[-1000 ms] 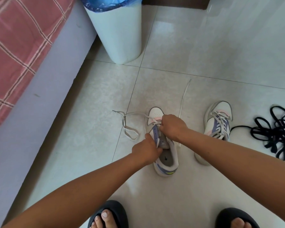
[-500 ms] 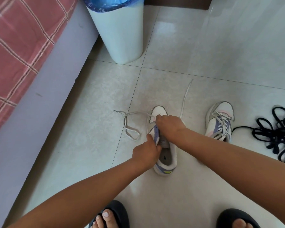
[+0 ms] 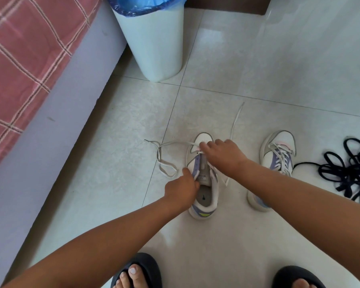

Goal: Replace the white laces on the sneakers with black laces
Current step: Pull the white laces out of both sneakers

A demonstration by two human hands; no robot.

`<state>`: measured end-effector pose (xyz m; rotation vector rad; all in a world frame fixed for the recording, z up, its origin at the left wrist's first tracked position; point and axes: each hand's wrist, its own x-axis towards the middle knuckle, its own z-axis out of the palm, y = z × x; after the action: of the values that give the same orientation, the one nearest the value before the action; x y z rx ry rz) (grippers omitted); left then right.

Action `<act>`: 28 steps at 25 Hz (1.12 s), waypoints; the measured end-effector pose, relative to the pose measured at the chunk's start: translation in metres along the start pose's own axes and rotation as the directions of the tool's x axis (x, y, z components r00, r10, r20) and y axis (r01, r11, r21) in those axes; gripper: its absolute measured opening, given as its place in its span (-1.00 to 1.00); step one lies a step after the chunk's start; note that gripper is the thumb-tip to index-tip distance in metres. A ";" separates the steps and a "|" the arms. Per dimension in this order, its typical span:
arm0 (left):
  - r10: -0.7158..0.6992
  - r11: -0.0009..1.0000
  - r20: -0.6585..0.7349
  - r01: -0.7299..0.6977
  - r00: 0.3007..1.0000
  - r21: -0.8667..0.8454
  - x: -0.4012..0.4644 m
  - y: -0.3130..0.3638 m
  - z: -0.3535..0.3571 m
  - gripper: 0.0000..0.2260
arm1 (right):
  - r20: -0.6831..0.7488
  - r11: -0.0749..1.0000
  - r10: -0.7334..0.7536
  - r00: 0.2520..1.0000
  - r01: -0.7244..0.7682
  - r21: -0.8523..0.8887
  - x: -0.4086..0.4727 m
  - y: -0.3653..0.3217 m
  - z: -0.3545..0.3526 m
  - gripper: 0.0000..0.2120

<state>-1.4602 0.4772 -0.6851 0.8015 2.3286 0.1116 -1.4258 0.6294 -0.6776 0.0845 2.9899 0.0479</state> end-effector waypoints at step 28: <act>0.017 0.981 -0.049 -0.007 0.999 0.196 0.013 -0.004 0.025 -0.73 | 0.170 0.929 0.359 0.918 -0.369 0.025 0.003 0.037 -0.005 -0.73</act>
<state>-1.4546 0.4780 -0.7133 0.9188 2.4086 -0.0951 -1.4274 0.6669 -0.6714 0.6210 2.7695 -0.0023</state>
